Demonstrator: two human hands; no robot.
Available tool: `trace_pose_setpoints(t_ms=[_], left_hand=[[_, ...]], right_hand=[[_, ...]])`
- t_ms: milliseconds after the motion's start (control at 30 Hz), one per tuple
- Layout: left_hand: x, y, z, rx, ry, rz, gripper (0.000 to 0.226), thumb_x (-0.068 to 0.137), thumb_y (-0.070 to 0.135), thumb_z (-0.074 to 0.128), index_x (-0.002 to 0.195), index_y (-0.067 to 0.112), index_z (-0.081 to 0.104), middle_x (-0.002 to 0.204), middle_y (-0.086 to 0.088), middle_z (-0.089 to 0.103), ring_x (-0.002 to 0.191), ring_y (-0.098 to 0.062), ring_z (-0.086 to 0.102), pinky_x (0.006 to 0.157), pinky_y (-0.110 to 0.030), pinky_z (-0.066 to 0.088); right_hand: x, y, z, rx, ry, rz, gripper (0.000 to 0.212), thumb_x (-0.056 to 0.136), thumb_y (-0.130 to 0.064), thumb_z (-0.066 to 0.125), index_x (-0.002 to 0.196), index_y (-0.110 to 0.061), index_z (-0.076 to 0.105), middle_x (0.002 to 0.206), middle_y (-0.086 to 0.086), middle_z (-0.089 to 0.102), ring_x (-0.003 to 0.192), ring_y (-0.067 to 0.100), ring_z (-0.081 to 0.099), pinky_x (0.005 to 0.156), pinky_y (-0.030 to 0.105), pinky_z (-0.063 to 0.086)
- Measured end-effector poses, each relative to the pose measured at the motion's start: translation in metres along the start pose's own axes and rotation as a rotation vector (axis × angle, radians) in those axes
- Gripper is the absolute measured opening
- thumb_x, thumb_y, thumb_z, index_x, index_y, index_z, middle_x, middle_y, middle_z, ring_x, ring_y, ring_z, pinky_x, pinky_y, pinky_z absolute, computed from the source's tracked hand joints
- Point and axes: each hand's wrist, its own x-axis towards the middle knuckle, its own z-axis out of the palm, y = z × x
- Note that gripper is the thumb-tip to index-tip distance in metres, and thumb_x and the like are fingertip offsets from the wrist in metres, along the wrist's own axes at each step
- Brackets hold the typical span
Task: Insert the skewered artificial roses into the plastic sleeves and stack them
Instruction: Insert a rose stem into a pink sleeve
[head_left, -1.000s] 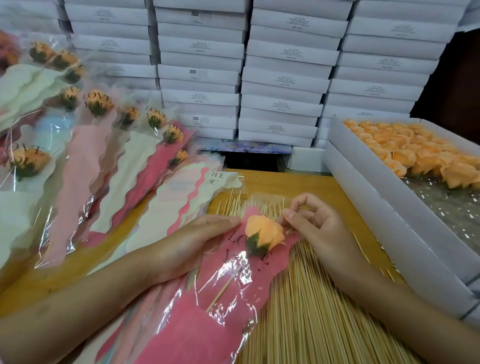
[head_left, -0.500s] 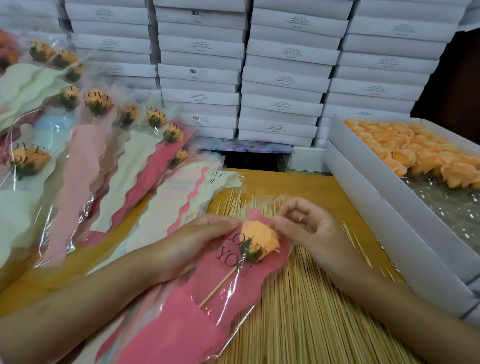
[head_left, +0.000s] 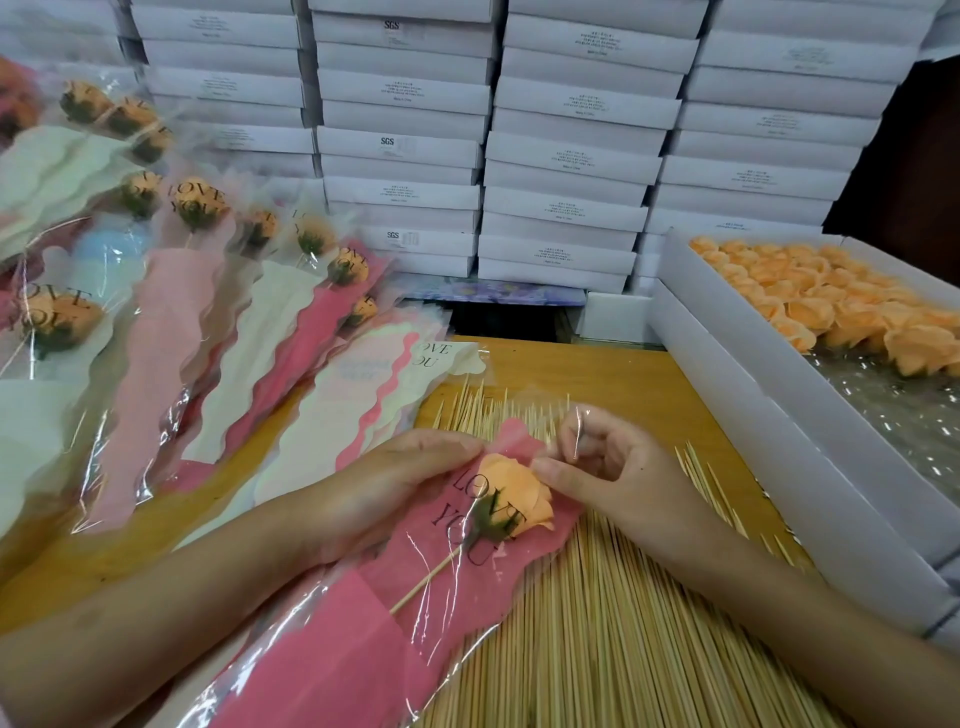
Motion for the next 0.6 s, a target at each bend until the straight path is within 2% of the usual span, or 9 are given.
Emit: trace_pose_setpoints(t_ms=[100,167,267,367,433,567,600], left_hand=[[0.0014,-0.0008,-0.0008,-0.005,0.000,0.002,0.025,0.093,0.021,0.055,0.095,0.001,0.070,0.082,-0.014,0.072,0.071,-0.020,0.070,0.068,-0.029,0.057],[0.0018,-0.0003,-0.0003,-0.010,0.009,0.000,0.027,0.091,0.021,0.058,0.098,-0.001,0.071,0.085,-0.015,0.072,0.072,-0.021,0.070,0.069,-0.029,0.058],[0.0004,-0.0004,0.0007,-0.004,-0.013,0.002,0.024,0.092,0.021,0.056,0.091,0.006,0.075,0.080,-0.010,0.073,0.070,-0.016,0.070,0.066,-0.024,0.056],[0.0009,-0.0010,-0.0003,0.031,-0.027,0.004,0.038,0.090,0.025,0.058,0.104,-0.010,0.064,0.085,-0.013,0.070,0.073,-0.016,0.067,0.070,-0.024,0.055],[0.0010,-0.0011,-0.0012,0.092,-0.031,0.013,0.049,0.089,0.029,0.058,0.114,-0.014,0.058,0.098,-0.021,0.066,0.085,-0.022,0.065,0.080,-0.027,0.054],[-0.0007,0.0009,-0.0033,0.211,-0.079,0.007,0.057,0.087,0.044,0.067,0.124,0.001,0.061,0.114,-0.036,0.060,0.096,-0.034,0.056,0.087,-0.046,0.042],[-0.0009,0.0011,-0.0037,0.226,-0.104,0.002,0.056,0.087,0.043,0.067,0.125,0.002,0.061,0.115,-0.035,0.060,0.098,-0.035,0.055,0.089,-0.048,0.040]], right_hand=[[-0.0010,0.0009,-0.0002,0.011,-0.017,0.008,0.017,0.077,-0.040,0.070,0.070,-0.036,0.055,0.086,0.002,0.073,0.081,0.014,0.069,0.071,0.022,0.054],[-0.0010,0.0010,-0.0002,0.065,-0.049,0.003,0.017,0.082,-0.032,0.067,0.072,-0.030,0.053,0.086,0.006,0.074,0.081,0.017,0.071,0.072,0.023,0.055],[-0.0009,-0.0002,0.0008,0.159,-0.092,0.008,0.016,0.088,-0.019,0.062,0.078,-0.021,0.049,0.087,0.014,0.074,0.079,0.022,0.071,0.071,0.025,0.057],[-0.0014,-0.0015,0.0019,0.178,-0.100,0.019,0.018,0.092,-0.016,0.056,0.082,-0.014,0.042,0.089,0.017,0.074,0.081,0.025,0.072,0.067,0.023,0.056],[-0.0017,-0.0017,0.0025,0.175,-0.088,0.024,0.017,0.094,-0.014,0.053,0.082,-0.014,0.041,0.089,0.018,0.074,0.081,0.025,0.072,0.066,0.022,0.056],[-0.0015,-0.0028,0.0032,0.208,-0.072,0.015,0.017,0.089,-0.021,0.053,0.082,-0.014,0.039,0.088,0.019,0.074,0.078,0.024,0.070,0.065,0.022,0.056],[-0.0014,-0.0025,0.0033,0.214,-0.072,0.017,0.018,0.089,-0.022,0.053,0.082,-0.014,0.039,0.088,0.018,0.074,0.078,0.024,0.070,0.065,0.023,0.056]])
